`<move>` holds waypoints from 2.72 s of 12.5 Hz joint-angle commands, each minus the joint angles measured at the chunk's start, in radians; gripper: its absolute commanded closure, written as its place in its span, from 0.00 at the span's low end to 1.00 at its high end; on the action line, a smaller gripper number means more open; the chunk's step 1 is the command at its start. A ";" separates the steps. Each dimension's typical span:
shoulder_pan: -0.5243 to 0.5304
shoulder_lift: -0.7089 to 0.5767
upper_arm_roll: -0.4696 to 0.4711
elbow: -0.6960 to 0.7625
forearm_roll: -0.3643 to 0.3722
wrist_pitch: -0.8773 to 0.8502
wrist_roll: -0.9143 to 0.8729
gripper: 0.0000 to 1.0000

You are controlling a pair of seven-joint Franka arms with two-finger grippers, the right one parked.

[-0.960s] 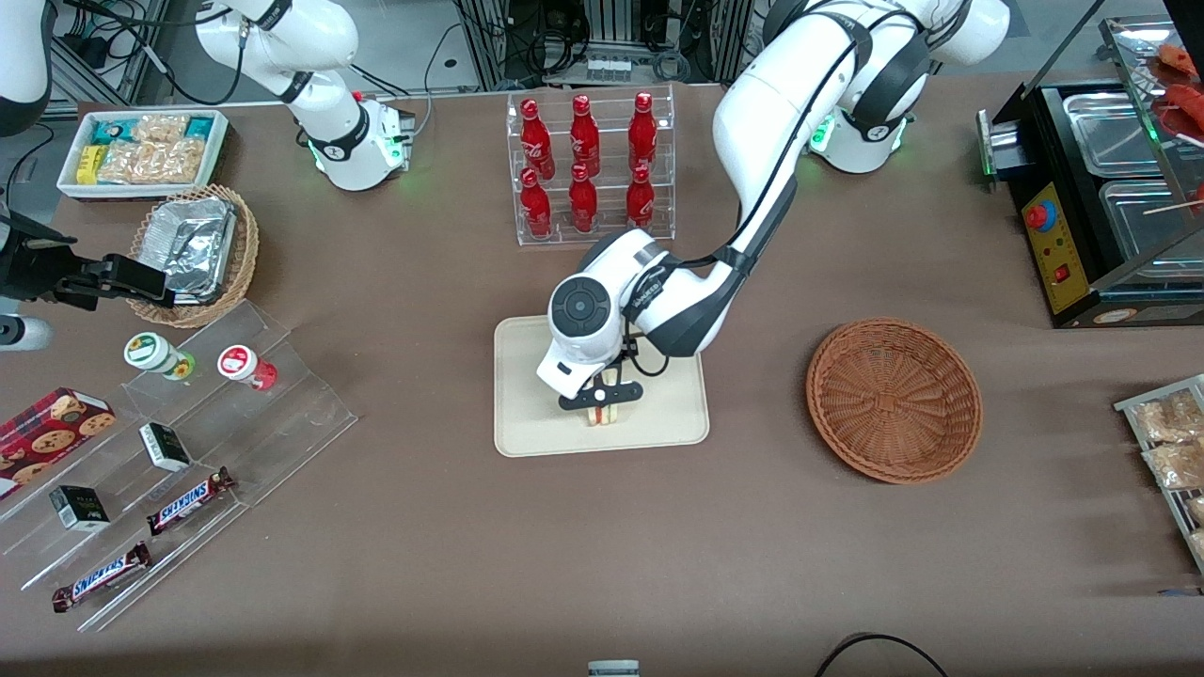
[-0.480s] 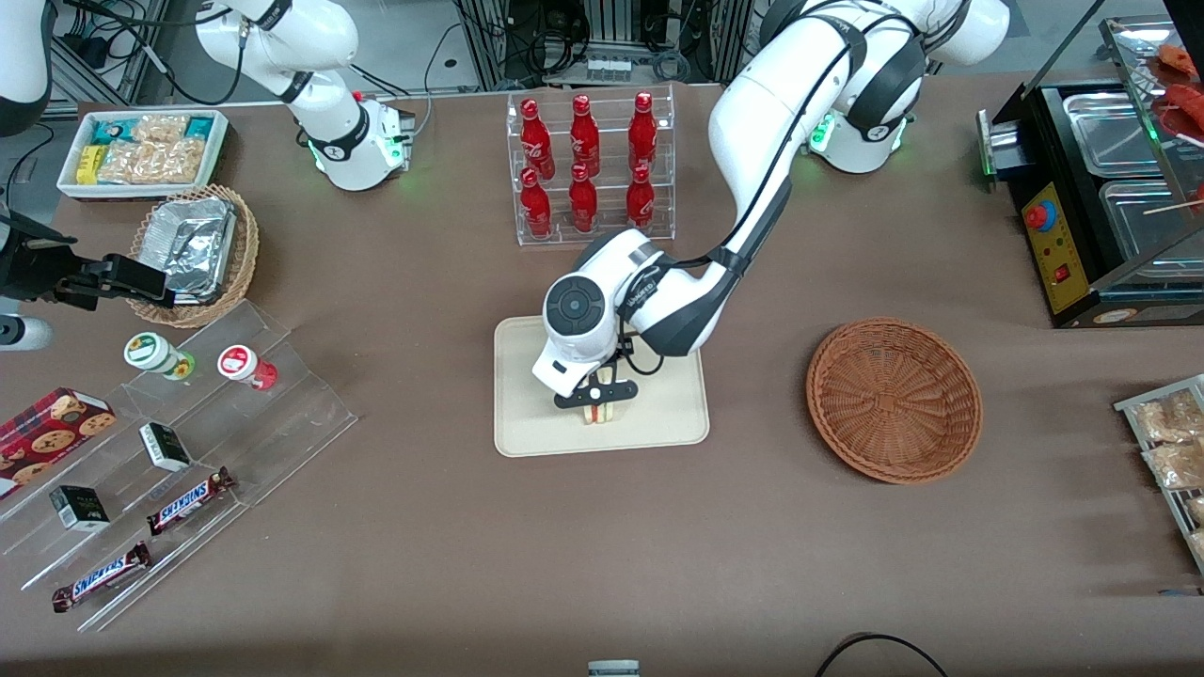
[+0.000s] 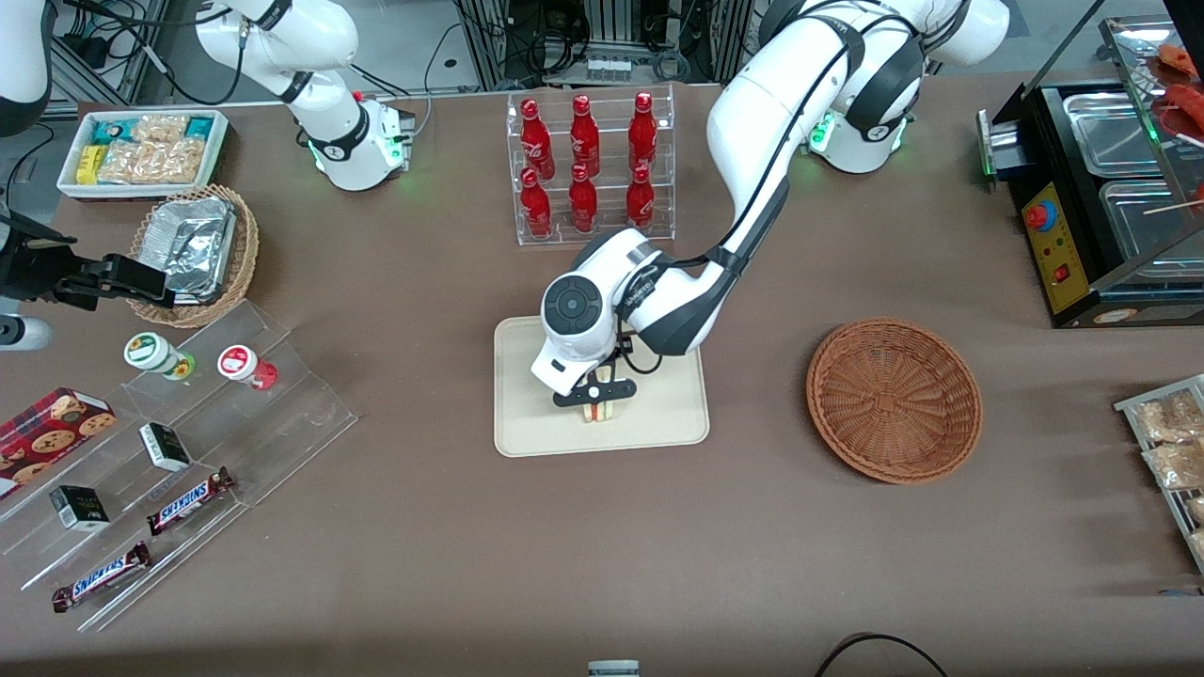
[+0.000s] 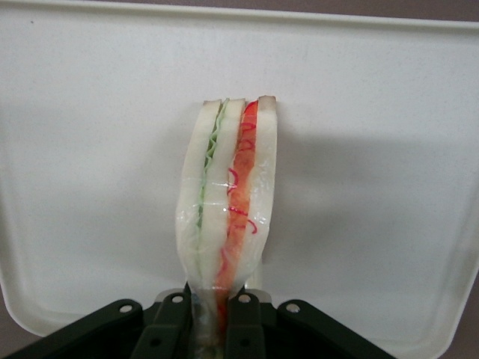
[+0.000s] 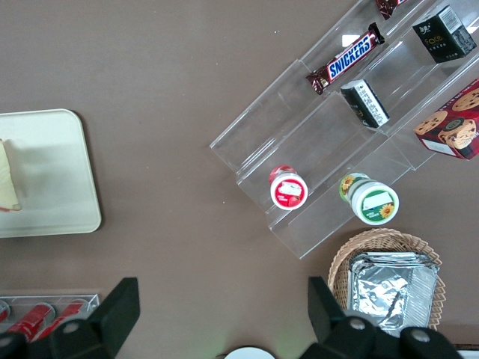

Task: Place sandwich from basket to tray
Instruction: 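Lower the sandwich onto the tray center with the left gripper, then open the left gripper and pull it up away from the sandwich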

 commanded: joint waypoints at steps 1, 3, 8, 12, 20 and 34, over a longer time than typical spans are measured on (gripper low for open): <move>-0.020 0.021 0.010 0.038 0.028 -0.025 -0.006 1.00; -0.022 0.021 0.010 0.038 0.030 -0.025 -0.015 1.00; -0.023 0.030 0.012 0.038 0.031 -0.021 -0.051 1.00; -0.034 0.030 0.015 0.036 0.031 -0.016 -0.062 0.63; -0.025 -0.058 0.016 0.038 0.030 -0.063 -0.047 0.00; 0.315 -0.511 0.013 -0.287 0.013 -0.245 0.336 0.00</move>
